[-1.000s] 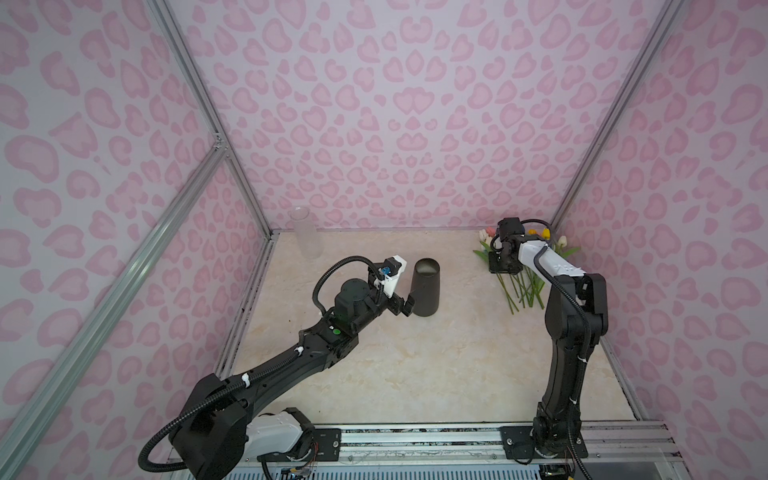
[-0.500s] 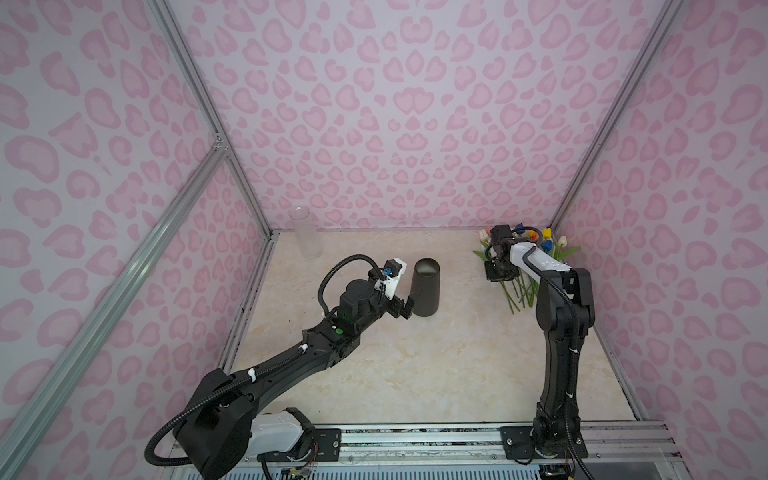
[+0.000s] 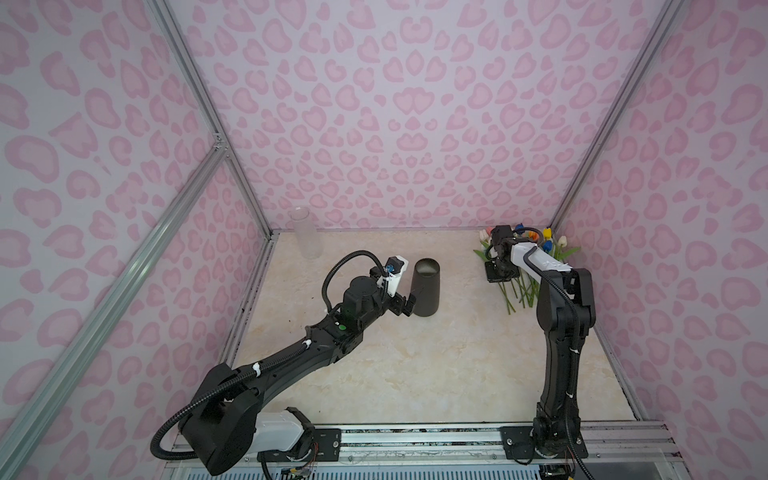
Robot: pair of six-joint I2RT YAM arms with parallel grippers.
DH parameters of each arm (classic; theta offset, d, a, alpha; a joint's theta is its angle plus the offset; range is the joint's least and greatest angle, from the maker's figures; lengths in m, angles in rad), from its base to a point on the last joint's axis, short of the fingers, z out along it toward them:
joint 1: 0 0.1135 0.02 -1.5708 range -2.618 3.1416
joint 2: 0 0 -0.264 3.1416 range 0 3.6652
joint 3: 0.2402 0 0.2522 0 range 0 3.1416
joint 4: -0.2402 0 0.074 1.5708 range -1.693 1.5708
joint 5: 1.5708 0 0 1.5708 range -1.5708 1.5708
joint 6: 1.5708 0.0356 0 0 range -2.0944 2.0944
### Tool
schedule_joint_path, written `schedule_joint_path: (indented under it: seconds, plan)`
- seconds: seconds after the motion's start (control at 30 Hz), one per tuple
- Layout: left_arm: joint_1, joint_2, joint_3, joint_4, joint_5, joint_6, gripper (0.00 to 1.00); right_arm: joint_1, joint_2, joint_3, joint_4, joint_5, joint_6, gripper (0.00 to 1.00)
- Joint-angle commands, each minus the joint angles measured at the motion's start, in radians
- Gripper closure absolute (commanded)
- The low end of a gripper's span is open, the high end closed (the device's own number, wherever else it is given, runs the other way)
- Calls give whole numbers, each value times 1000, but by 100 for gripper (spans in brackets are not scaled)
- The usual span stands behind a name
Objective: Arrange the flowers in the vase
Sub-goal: 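Close the right gripper on a white tulip stem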
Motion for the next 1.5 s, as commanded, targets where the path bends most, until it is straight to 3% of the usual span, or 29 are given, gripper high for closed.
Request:
schedule_joint_path:
  seconds: [0.0,0.23,0.4,0.6,0.77,1.0,1.17,1.23,1.3,1.37,1.47]
  plan:
    - [1,9,17,6,-13,16,3,2,-20,-11,-3,-20,5,94]
    - [1,18,27,13,-18,22,3,4,-46,2,-27,-23,2,100]
    - [1,8,22,15,-28,26,3,-5,-63,-13,-7,-1,27,73]
    - [1,2,17,6,-23,31,3,-26,-12,39,-30,-28,39,66]
    - [1,-4,12,12,-30,30,3,-32,51,86,-50,-28,39,67]
    - [2,-7,11,4,-41,40,3,-33,76,139,-69,-31,28,89]
    - [1,-1,12,-3,-46,36,3,-35,76,137,-75,-21,24,98]
    - [1,-3,9,2,-48,32,3,-38,75,133,-72,-16,22,97]
    - [1,-2,6,8,-48,33,3,-43,77,135,-75,-24,23,84]
    - [1,4,9,6,-46,36,3,-43,77,134,-72,-40,22,77]
    - [1,10,19,-2,-46,34,3,-43,109,142,-73,-47,20,78]
